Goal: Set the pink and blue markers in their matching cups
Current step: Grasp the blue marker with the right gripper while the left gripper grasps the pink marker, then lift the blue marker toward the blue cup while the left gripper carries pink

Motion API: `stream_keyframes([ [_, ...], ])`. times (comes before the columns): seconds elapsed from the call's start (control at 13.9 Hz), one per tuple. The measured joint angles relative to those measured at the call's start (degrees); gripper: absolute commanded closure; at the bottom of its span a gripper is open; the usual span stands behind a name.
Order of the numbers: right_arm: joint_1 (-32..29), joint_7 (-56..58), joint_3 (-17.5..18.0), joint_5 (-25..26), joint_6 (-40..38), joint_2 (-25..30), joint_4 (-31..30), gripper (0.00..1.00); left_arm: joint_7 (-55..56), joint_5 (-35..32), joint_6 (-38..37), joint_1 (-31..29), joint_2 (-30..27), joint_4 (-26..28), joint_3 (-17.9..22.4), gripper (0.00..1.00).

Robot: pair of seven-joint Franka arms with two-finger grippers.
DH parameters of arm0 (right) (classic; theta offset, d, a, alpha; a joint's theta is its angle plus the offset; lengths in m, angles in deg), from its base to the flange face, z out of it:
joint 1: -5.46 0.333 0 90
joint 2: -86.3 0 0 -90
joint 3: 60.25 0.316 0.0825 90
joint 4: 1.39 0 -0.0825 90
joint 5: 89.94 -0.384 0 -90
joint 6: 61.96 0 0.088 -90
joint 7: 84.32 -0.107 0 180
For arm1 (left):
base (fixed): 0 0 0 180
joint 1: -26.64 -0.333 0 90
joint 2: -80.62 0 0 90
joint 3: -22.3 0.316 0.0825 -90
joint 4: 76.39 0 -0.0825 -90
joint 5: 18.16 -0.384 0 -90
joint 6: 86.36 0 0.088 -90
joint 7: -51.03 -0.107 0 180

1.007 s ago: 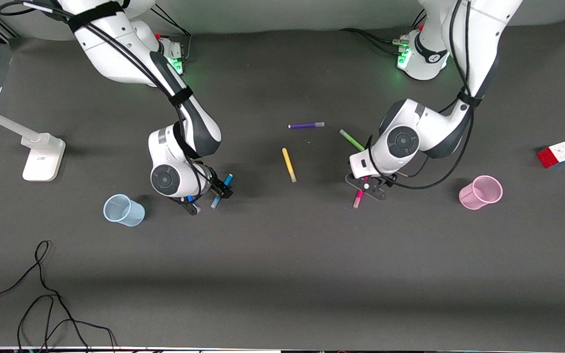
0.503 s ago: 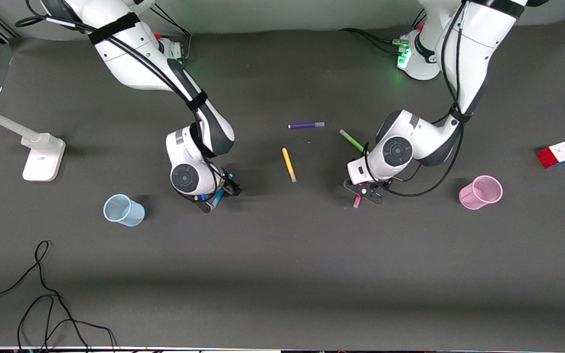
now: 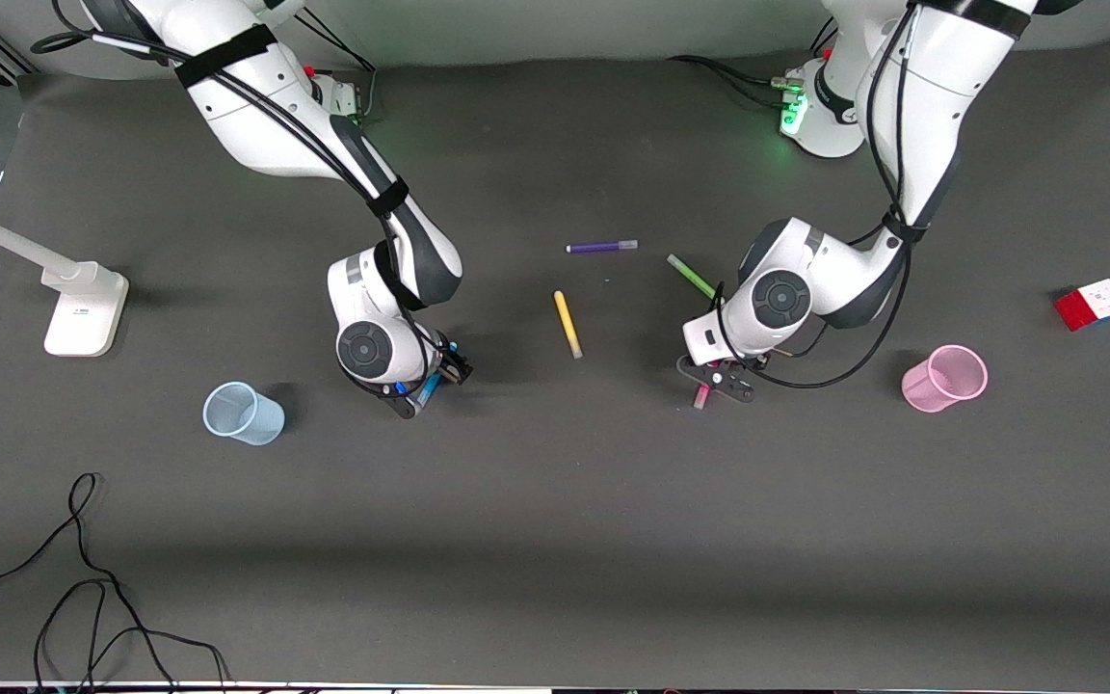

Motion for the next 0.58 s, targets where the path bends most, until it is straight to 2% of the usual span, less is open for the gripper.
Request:
stream_keyframes([
  [0.07, -0.02, 0.0, -0.06, 0.0, 0.01, 0.0, 0.02, 0.64, 0.15, -0.03, -0.01, -0.01, -0.02, -0.06, 0.04, 0.86],
  [0.14, -0.06, 0.0, -0.08, 0.0, 0.02, 0.0, 0.02, 0.72, 0.34, -0.03, -0.01, -0.01, -0.02, -0.07, 0.05, 0.87],
  [0.29, -0.14, 0.0, -0.17, 0.0, 0.24, 0.0, 0.11, 0.96, 0.82, -0.04, -0.02, -0.01, -0.03, -0.09, 0.05, 0.9],
  [0.43, -0.17, 0.0, -0.27, -0.01, 0.32, 0.05, 0.18, 1.0, 1.13, -0.04, -0.59, -0.04, -0.08, -0.52, 0.06, 0.9],
  [0.58, -0.18, 0.0, -1.02, -0.01, 0.32, 0.12, 0.22, 1.0, 1.36, -0.02, -5.36, -0.41, -0.93, -3.31, 0.11, 0.9],
])
